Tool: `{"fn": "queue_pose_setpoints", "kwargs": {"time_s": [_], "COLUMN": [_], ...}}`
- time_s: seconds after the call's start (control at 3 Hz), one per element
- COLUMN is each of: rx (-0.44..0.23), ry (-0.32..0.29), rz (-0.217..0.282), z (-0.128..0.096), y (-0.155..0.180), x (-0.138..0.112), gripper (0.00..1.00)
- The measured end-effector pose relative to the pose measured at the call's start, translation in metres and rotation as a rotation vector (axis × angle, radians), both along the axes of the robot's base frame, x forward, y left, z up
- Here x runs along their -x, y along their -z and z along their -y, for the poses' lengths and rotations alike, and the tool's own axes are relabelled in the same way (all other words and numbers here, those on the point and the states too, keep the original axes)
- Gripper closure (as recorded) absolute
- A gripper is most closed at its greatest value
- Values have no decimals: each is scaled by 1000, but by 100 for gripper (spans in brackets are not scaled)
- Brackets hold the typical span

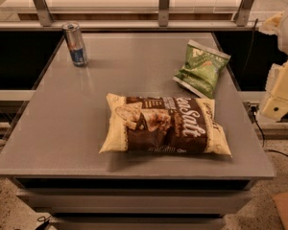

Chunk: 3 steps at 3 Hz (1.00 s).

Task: Move brown chip bag near redbull can

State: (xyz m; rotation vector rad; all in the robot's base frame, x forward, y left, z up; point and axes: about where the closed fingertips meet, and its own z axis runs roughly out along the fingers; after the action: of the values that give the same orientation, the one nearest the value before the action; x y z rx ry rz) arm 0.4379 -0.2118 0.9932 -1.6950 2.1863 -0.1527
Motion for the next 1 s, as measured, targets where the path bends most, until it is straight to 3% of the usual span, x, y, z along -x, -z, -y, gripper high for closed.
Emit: {"fn": "queue_pose_setpoints", "kwargs": {"time_s": [0.33, 0.67, 1.0], "rx": [0, 24, 75], "ry": [0, -57, -159], "rz": [0, -7, -31], "z": [0, -18, -52], "y": [0, 2, 14], "x": [0, -4, -9], "gripper": [0, 0, 0]}}
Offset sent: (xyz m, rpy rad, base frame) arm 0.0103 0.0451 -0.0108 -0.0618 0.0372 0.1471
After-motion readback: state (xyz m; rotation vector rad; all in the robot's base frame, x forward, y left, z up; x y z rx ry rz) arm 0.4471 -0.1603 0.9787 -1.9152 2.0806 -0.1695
